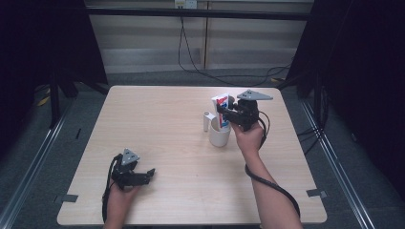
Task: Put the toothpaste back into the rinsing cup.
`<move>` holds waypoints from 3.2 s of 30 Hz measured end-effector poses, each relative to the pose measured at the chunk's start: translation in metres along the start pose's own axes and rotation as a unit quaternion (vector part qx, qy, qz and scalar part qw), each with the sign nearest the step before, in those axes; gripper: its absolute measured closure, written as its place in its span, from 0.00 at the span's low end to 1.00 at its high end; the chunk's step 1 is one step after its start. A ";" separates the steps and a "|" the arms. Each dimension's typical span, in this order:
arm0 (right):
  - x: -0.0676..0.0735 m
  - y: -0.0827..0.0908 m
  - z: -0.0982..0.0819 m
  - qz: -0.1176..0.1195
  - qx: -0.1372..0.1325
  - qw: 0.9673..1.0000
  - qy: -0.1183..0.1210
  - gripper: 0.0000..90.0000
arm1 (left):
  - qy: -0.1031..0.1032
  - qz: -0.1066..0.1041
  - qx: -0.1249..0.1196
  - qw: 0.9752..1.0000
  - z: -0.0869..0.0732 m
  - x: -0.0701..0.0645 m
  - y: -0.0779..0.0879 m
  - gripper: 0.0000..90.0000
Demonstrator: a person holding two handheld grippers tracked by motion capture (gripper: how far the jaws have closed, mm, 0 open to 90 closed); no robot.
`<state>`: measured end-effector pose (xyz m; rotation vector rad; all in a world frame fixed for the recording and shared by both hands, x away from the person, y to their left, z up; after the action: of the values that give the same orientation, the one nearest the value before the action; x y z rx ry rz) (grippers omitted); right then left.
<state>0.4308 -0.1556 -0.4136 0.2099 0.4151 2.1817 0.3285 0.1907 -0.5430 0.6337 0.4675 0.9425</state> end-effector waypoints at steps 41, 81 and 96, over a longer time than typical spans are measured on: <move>0.005 -0.001 -0.031 -0.001 0.018 1.000 -0.003 0.69 | -0.002 0.003 -0.001 1.000 0.000 0.000 0.000 0.19; 0.009 -0.002 -0.047 0.004 0.041 0.999 0.008 0.68 | -0.001 0.002 0.000 1.000 0.000 0.000 0.000 0.19; 0.006 0.000 -0.049 0.006 0.043 0.999 0.003 0.67 | -0.001 0.003 0.000 1.000 0.000 0.000 0.000 0.18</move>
<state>0.4126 -0.1618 -0.4589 0.2530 0.5120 2.1781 0.3287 0.1909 -0.5430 0.6372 0.4641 0.9474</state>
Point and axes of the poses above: each handheld gripper's, and its own axes: y roughly backward along the jaws, z roughly out of its top, x roughly to its left, the point moved 5 cm from there along -y, roughly forward along the jaws, and after that the axes turned 7 degrees about y, right-handed, at the moved point
